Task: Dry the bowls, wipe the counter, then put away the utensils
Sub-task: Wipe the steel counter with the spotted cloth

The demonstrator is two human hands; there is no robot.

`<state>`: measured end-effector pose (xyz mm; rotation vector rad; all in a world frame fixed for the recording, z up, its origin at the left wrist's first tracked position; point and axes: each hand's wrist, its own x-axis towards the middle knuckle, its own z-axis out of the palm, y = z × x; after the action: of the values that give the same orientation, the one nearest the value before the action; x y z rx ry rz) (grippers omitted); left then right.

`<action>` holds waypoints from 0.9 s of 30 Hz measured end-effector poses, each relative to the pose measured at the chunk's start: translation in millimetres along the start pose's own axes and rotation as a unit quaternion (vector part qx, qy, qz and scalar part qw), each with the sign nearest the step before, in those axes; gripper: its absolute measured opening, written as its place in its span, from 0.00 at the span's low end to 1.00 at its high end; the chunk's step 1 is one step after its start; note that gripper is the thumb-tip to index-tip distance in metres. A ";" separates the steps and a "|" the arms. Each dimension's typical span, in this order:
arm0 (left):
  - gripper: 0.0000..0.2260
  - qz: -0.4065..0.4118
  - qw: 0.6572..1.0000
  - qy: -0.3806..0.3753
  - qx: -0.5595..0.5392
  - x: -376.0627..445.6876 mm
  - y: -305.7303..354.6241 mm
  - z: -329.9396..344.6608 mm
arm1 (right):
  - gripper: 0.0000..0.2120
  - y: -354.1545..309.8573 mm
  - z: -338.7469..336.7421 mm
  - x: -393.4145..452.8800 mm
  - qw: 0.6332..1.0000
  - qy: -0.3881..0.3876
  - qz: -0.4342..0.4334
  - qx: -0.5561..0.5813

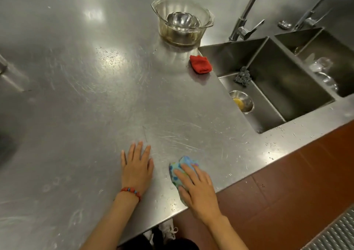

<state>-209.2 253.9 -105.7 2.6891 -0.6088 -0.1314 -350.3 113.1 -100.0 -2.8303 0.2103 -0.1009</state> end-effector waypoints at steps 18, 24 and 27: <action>0.20 0.085 0.996 -0.040 -0.009 31.9 78.6 16.7 | 0.19 129.4 -42.2 26.8 0.994 -0.011 0.113 0.002; 0.20 0.068 0.998 0.000 0.004 59.2 98.3 22.2 | 0.21 167.7 -52.8 71.4 0.952 0.059 0.301 -0.016; 0.20 0.047 0.999 -0.008 -0.007 69.5 109.2 26.8 | 0.20 140.2 -41.1 68.9 0.977 0.030 0.210 -0.011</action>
<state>-194.4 123.6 -89.2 2.6431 -0.7345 -0.1304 -304.8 -41.9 -99.9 -2.7380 0.8183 -0.0920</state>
